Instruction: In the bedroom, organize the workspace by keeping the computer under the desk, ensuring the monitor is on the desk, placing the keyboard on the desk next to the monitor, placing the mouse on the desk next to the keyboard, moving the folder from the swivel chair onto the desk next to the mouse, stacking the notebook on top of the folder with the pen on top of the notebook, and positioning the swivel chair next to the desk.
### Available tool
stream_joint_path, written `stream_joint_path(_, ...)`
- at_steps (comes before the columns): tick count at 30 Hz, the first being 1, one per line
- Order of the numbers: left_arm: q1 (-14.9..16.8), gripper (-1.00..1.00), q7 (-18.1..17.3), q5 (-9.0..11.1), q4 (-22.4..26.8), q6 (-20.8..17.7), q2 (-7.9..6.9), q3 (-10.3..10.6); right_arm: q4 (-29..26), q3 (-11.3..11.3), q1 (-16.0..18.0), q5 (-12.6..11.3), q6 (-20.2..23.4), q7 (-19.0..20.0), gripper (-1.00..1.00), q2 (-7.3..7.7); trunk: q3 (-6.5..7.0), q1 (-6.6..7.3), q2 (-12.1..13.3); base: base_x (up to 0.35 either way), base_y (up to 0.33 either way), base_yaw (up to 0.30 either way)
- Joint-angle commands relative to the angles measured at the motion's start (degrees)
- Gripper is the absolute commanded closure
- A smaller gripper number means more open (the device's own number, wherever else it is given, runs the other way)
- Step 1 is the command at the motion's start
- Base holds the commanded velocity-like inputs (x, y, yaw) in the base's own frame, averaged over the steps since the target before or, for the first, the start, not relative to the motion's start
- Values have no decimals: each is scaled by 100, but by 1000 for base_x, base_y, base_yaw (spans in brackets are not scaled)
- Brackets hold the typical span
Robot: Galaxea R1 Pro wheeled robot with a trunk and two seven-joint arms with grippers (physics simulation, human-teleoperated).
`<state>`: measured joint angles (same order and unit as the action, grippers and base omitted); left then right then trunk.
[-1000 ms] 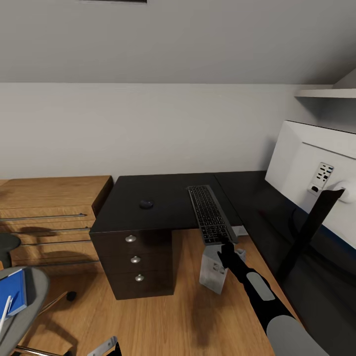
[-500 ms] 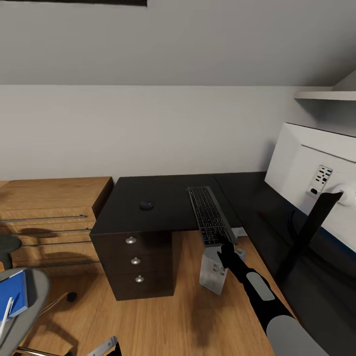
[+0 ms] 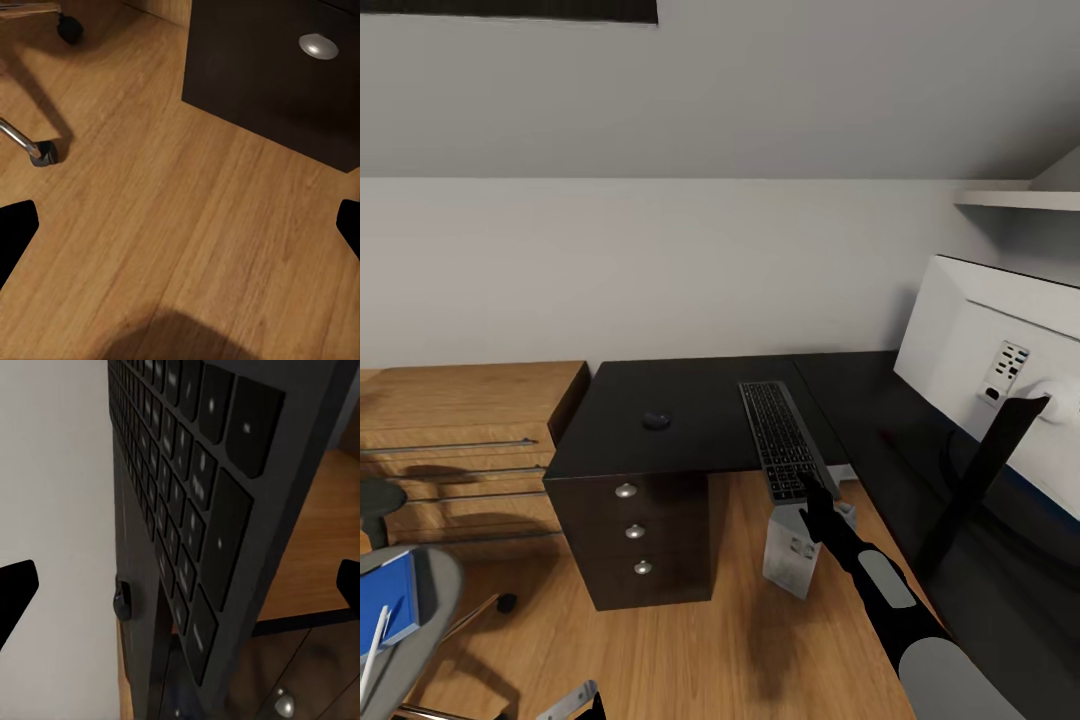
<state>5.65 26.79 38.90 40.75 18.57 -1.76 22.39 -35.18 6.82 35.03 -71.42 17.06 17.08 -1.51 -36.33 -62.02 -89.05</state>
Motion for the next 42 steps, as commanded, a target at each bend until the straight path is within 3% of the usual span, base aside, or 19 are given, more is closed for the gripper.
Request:
stream_joint_path(1, 6, -100, 37, 61, 3, 41, -11, 48, -1, 39, 4, -38, 55, 9, -100, -7, -5, 0, -3, 0, 0, 0)
stream_joint_path(42, 6, -100, 37, 74, -23, 46, -52, 46, 2, 47, 4, -69, 102, 63, -100, 26, -5, 0, -3, -89, 0, 0)
